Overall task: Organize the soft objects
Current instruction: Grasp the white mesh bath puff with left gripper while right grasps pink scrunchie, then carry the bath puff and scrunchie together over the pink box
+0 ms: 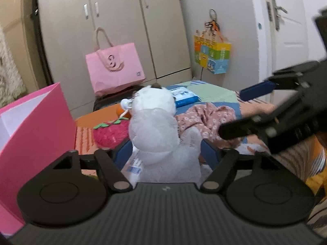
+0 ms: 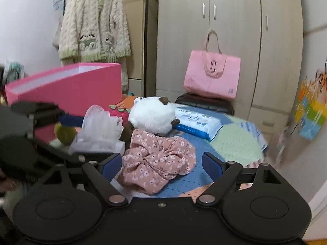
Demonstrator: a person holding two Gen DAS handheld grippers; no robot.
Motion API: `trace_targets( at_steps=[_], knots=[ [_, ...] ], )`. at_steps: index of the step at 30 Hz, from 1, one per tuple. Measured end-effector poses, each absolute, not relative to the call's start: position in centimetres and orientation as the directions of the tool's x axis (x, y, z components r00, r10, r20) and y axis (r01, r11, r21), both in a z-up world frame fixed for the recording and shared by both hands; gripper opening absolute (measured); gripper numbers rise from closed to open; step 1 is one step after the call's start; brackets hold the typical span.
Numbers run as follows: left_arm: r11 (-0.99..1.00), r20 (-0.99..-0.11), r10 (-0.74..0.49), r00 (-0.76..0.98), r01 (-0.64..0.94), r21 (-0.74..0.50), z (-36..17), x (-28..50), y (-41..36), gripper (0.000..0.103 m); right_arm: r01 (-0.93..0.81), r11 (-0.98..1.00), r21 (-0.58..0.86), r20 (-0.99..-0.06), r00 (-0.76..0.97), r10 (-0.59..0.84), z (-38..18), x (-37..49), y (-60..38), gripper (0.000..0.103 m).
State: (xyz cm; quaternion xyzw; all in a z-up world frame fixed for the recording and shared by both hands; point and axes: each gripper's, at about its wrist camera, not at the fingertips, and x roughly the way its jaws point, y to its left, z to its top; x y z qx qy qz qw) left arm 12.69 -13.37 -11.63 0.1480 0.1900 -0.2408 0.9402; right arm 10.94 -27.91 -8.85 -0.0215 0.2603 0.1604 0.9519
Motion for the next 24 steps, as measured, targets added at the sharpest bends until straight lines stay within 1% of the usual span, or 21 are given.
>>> trace_targets(
  at_steps=[1,2,3,4,6,7,9,12,14,16,17,19,23,24],
  knots=[
    [0.835,-0.437,-0.395,0.808,0.514,0.196,-11.9,12.8,-13.7,0.066,-0.31,0.948,0.077,-0.516,0.801,0.303,-9.0,11.5,-28.1,0.089],
    [0.832,-0.449,-0.392,0.803,0.518,0.199,-12.1,12.8,-13.9,0.06,-0.3,0.947,0.112,-0.528,0.79,0.312,-9.2,12.0,-28.2,0.089],
    [0.829,-0.461,-0.393,0.796,0.523,0.197,-12.3,12.8,-14.1,0.058,-0.286,0.946,0.152,-0.538,0.779,0.322,-9.4,12.7,-28.4,0.089],
    [0.829,-0.459,-0.392,0.797,0.522,0.199,-12.4,12.7,-14.2,0.057,-0.274,0.944,0.182,-0.547,0.77,0.329,-9.7,13.2,-28.6,0.089],
    [0.83,-0.454,-0.375,0.808,0.511,0.223,-12.4,12.5,-14.6,0.049,-0.243,0.941,0.237,-0.568,0.751,0.337,-10.4,14.1,-28.9,0.089],
    [0.831,-0.457,-0.368,0.81,0.507,0.229,-12.4,12.5,-14.8,0.047,-0.231,0.938,0.258,-0.569,0.748,0.341,-10.7,14.4,-29.0,0.089],
    [0.837,-0.465,-0.362,0.808,0.502,0.22,-12.4,12.5,-14.9,0.042,-0.23,0.937,0.261,-0.569,0.747,0.342,-10.9,14.6,-28.8,0.089],
    [0.842,-0.48,-0.381,0.79,0.511,0.173,-12.4,12.3,-14.5,0.04,-0.254,0.954,0.159,-0.601,0.742,0.298,-10.9,14.5,-27.4,0.087],
    [0.856,-0.478,-0.396,0.784,0.504,0.117,-12.1,12.1,-13.5,0.04,-0.288,0.952,0.104,-0.602,0.744,0.291,-10.9,14.0,-26.7,0.08],
    [0.866,-0.474,-0.415,0.777,0.497,0.056,-11.7,12.2,-12.6,0.039,-0.304,0.947,0.104,-0.597,0.743,0.304,-11.1,13.5,-26.6,0.065],
    [0.869,-0.47,-0.426,0.774,0.494,0.026,-11.5,12.2,-12.1,0.039,-0.296,0.951,0.095,-0.593,0.75,0.292,-11.3,13.3,-26.6,0.062],
    [0.87,-0.465,-0.442,0.767,0.492,-0.016,-11.2,12.4,-11.5,0.039,-0.281,0.958,0.051,-0.573,0.778,0.259,-11.3,13.0,-26.6,0.045],
    [0.872,-0.476,-0.45,0.756,0.488,-0.048,-11.2,12.6,-11.5,0.039,-0.264,0.963,0.055,-0.533,0.808,0.251,-11.8,12.2,-26.8,0.037],
    [0.874,-0.479,-0.446,0.756,0.484,-0.049,-11.2,12.7,-11.5,0.039,-0.262,0.963,0.056,-0.523,0.814,0.252,-11.8,11.8,-26.7,0.033]
  ],
)
